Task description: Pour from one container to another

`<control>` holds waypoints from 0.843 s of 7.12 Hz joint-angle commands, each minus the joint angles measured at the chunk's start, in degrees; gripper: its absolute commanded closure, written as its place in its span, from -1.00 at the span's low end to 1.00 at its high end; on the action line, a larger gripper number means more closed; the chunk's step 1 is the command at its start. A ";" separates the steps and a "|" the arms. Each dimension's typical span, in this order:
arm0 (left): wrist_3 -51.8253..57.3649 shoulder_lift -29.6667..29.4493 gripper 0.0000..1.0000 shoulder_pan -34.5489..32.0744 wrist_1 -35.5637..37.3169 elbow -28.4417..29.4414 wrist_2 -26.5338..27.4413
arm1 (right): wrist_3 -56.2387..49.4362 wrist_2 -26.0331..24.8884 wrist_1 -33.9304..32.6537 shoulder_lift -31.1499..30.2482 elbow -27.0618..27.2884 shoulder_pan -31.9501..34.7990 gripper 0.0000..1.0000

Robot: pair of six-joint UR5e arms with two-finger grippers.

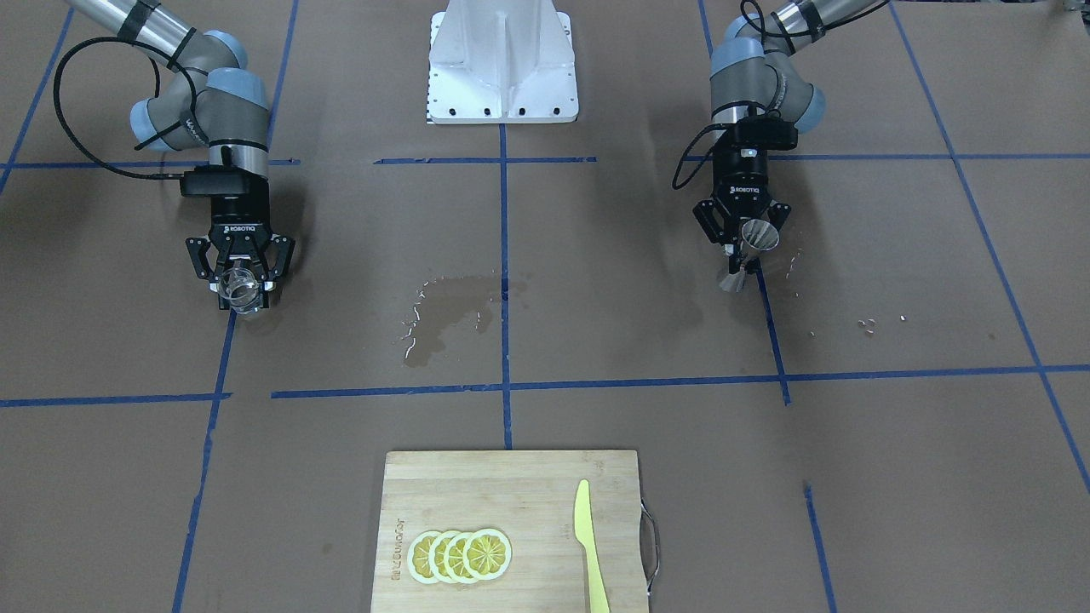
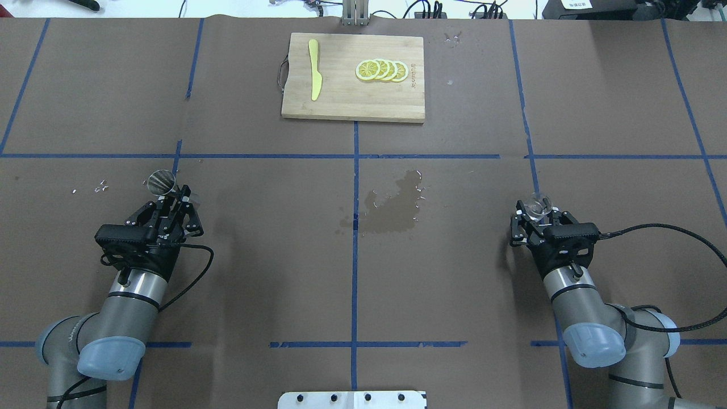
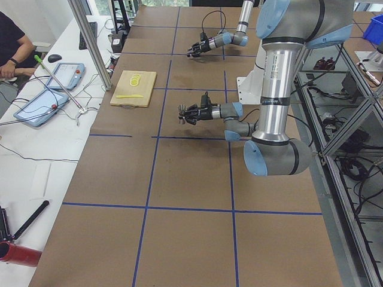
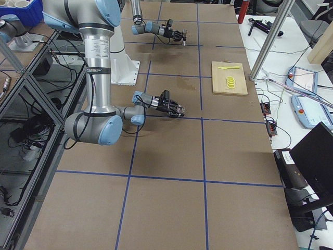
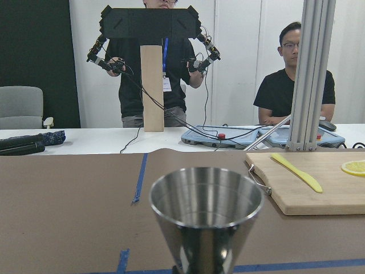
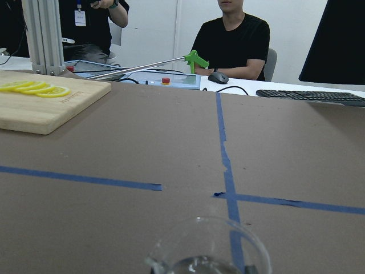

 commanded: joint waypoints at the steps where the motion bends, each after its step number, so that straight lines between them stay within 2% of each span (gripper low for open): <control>1: 0.42 -0.23 1.00 0.17 0.00 -0.21 -0.09 | -3.67 0.64 0.69 1.05 3.75 1.18 1.00; 2: 1.30 -2.24 1.00 0.17 0.52 0.05 -0.61 | -5.58 2.47 0.25 2.19 5.78 1.97 1.00; 3: 7.57 -6.96 1.00 0.43 0.96 0.31 -0.62 | -6.99 2.49 0.07 5.77 6.06 2.24 1.00; 4: 9.20 -8.66 1.00 0.61 0.71 1.01 -0.79 | -7.96 2.57 -0.89 8.41 6.85 2.15 1.00; 6: 10.61 -10.43 1.00 0.61 1.32 1.20 -2.28 | -11.31 2.66 -10.68 16.65 8.52 1.98 1.00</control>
